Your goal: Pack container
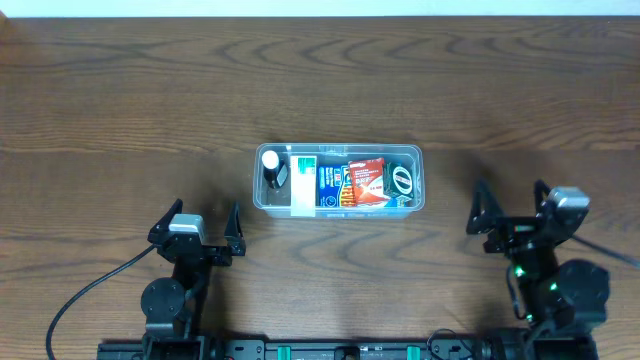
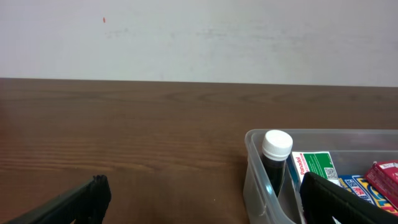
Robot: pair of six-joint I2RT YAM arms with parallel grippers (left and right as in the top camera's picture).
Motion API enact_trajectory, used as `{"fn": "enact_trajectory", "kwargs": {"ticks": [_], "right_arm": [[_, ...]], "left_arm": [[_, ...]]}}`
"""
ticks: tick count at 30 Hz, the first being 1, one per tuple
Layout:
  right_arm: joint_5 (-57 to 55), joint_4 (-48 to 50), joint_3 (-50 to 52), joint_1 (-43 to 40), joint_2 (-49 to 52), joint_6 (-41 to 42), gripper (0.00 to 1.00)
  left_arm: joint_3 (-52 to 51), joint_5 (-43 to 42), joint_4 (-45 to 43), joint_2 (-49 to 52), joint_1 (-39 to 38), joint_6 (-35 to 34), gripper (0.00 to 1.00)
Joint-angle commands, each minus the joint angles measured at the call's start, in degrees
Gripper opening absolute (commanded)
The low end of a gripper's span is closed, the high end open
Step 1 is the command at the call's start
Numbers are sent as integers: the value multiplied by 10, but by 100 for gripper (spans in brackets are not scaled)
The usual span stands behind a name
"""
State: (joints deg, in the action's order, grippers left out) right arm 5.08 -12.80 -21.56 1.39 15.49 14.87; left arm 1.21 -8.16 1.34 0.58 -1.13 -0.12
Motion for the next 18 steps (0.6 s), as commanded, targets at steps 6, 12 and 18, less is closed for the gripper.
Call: {"fn": "enact_trajectory", "kwargs": {"ticks": [6,12,18], "right_arm": [[21,78,137,-2,-90,-8,99],[20,105,194,6,-112,-8,99],[20,99,213,5,-136,-8,99]], "left_arm": [[-10,-4,20,-3,3,5,98],[-10,-4,20,-3,3,5,98],[-10,-4,20,-3,3,5,98]]}}
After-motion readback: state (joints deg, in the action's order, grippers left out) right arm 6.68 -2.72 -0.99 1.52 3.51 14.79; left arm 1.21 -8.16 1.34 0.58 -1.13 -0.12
